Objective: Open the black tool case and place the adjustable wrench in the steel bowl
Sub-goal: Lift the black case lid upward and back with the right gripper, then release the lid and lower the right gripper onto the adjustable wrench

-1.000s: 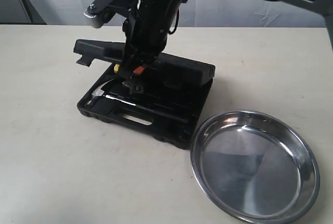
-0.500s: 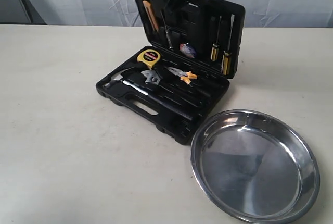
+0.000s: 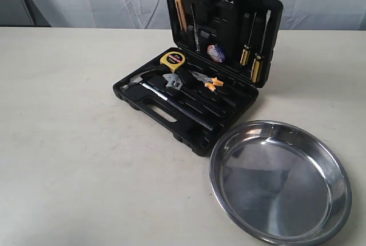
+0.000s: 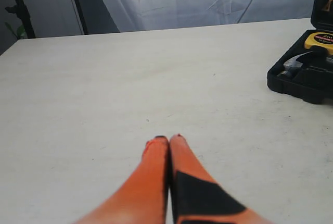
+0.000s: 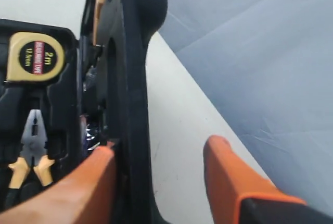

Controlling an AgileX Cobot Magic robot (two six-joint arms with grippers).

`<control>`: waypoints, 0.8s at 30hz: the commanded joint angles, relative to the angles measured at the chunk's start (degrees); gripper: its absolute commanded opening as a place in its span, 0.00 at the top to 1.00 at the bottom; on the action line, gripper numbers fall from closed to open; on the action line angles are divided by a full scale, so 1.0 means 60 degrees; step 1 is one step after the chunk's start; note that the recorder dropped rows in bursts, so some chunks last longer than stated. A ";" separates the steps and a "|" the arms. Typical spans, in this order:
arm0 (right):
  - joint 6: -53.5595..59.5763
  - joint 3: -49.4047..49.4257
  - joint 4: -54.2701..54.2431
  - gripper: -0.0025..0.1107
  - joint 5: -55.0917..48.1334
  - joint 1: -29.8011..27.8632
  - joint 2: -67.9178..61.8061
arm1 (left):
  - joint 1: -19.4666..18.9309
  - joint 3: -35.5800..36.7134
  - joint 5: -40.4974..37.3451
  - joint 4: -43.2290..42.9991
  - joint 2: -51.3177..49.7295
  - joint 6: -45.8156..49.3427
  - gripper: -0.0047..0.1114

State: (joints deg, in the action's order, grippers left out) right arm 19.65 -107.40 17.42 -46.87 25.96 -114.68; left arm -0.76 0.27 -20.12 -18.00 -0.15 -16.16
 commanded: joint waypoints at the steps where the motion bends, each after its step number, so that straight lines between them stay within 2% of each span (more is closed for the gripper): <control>1: -0.1062 0.0049 0.0874 0.55 0.0107 -0.0167 0.0023 | -0.0037 -0.0046 0.0108 -0.0049 0.0025 -0.0029 0.96; 7: -0.1318 0.0049 0.0686 0.55 -0.0069 -0.0242 0.0063 | -0.0037 -0.0046 0.0108 -0.0049 0.0025 -0.0029 0.96; 9: -0.1056 0.0049 -0.0629 0.56 -0.0381 -0.0216 0.0081 | -0.0037 -0.0046 0.0108 -0.0049 0.0025 -0.0029 0.96; 12: 0.1291 0.0049 -0.3898 0.68 -0.1678 -0.0216 -0.0060 | -0.0037 -0.0046 0.0108 -0.0049 0.0025 -0.0029 0.96; 14: 0.2194 0.0049 -0.5354 0.79 -0.2442 -0.0164 -0.0345 | -0.0037 -0.0046 0.0108 -0.0049 0.0025 -0.0029 0.96; 17: 0.2191 0.0049 -0.5507 0.86 -0.2450 0.0022 -0.0865 | -0.0037 -0.0046 0.0108 -0.0049 0.0025 -0.0029 0.96; 20: 0.2150 0.0049 -0.5006 0.81 -0.2386 0.0234 -0.1314 | -0.0037 -0.0046 0.0108 -0.0049 0.0025 -0.0029 0.96; 23: 0.2112 0.0049 -0.4763 0.68 -0.2026 0.0253 -0.1600 | -0.0037 -0.0046 0.0108 -0.0049 0.0025 -0.0029 0.96; 24: 0.1700 0.0049 -0.4415 0.65 -0.1416 0.0232 -0.1693 | -0.0037 -0.0046 0.0108 -0.0049 0.0025 -0.0029 0.96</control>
State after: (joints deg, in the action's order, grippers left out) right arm 31.80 -107.40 -11.84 -59.90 27.54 -124.42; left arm -0.76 0.27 -20.12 -18.00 -0.15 -16.16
